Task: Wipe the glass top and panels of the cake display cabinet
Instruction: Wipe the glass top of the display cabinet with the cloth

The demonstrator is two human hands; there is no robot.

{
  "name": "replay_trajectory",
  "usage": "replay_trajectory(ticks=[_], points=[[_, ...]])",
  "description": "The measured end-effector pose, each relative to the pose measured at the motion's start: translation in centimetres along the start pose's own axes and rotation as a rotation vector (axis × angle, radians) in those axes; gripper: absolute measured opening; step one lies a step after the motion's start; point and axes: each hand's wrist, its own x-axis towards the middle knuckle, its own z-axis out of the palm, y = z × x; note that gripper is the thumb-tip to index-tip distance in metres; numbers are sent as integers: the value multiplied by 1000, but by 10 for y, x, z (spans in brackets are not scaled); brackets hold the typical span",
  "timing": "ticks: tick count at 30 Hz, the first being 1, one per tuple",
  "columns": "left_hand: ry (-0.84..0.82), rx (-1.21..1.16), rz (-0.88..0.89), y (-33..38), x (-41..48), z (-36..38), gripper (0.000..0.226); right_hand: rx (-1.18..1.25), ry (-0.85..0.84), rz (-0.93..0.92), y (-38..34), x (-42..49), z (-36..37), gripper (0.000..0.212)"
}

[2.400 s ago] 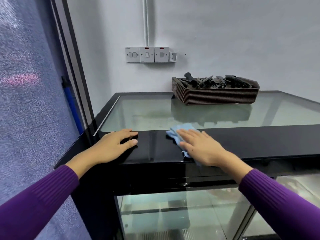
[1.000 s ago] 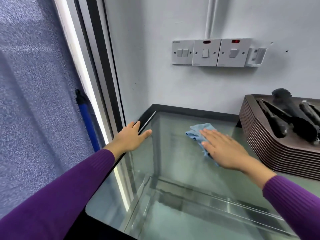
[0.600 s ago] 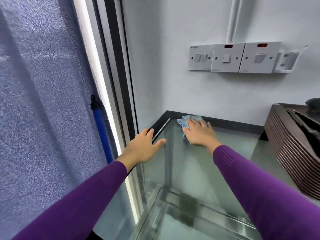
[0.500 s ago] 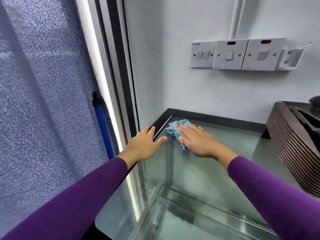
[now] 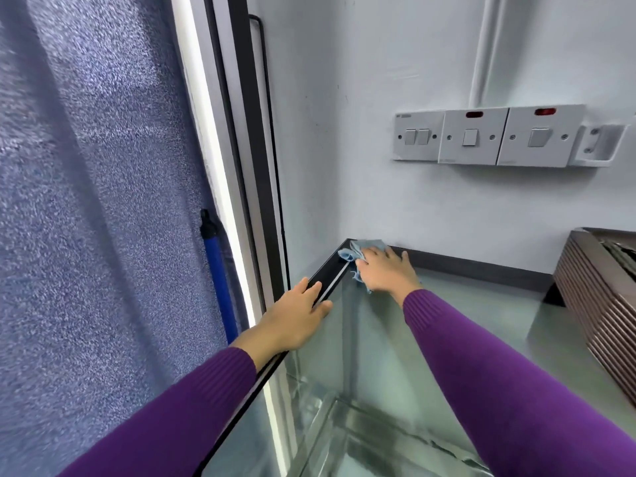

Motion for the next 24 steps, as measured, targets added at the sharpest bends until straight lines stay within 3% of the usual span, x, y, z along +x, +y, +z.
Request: replay_trajectory(ticks=[4,6,9,12,14,16,20,22,24], points=[[40,-75,112,-7,-35,-4,55,29,-106,-254,-21,-63,4,52],[16,-72,129,-13,-58,-4,75,84,-118,-339,-10,-108,2,50],[4,-54,80,-29,-94,-4,100,83,-83,-260,46,-139,-11,46],[17,-32,98,-32,-124,-4,88,-11,-10,43,98,-136,-23,49],[32,-39,91,-29,-135,-6,86,-50,67,160,92,-130,-19,51],[43,-66,67,-26,-136,-8,87,-59,88,140,61,-134,-12,51],[39,-55,67,-21,-140,-11,100,29,21,-134,5,-191,3,51],[14,-3,83,-25,-151,-10,101,58,-8,-156,22,-205,-4,50],[-18,43,112,-28,-172,-7,85,14,-13,-57,58,-199,-15,49]])
